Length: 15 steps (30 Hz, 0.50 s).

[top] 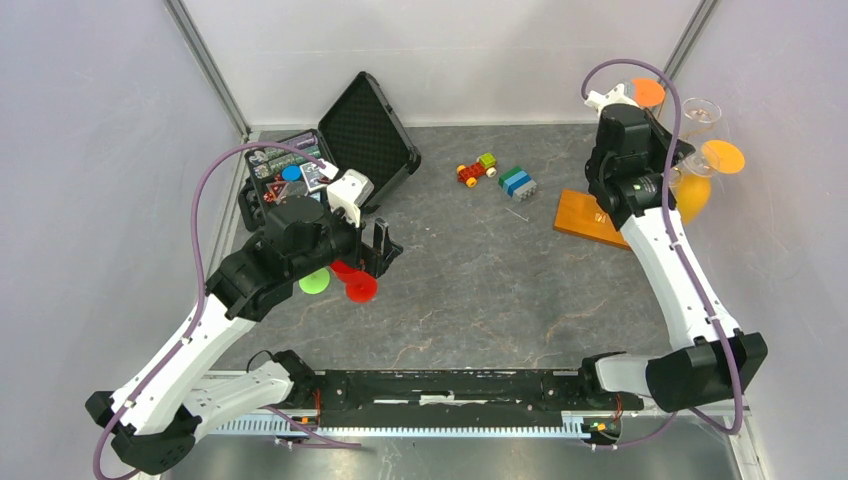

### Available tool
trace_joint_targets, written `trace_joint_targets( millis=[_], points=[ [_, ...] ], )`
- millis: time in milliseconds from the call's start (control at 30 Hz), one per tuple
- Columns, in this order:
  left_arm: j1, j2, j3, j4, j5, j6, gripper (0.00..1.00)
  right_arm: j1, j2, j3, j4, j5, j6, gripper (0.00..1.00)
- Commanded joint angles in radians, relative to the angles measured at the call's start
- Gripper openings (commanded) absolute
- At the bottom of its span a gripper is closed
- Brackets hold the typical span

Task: Take the wine glass off the wine glass rack

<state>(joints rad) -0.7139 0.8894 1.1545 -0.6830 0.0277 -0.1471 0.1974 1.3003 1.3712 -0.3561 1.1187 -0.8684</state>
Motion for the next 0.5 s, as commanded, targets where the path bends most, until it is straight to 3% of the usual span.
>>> trace_joint_targets(
  millis=[0,467],
  points=[
    [0.001,-0.013,0.005,0.021,0.009,0.037,1.00,-0.002,-0.058,0.002,0.015,0.042,0.026,0.00],
    [0.001,-0.014,0.005,0.044,0.040,0.032,1.00,0.000,-0.184,-0.003,-0.265,-0.017,0.208,0.00]
  ],
)
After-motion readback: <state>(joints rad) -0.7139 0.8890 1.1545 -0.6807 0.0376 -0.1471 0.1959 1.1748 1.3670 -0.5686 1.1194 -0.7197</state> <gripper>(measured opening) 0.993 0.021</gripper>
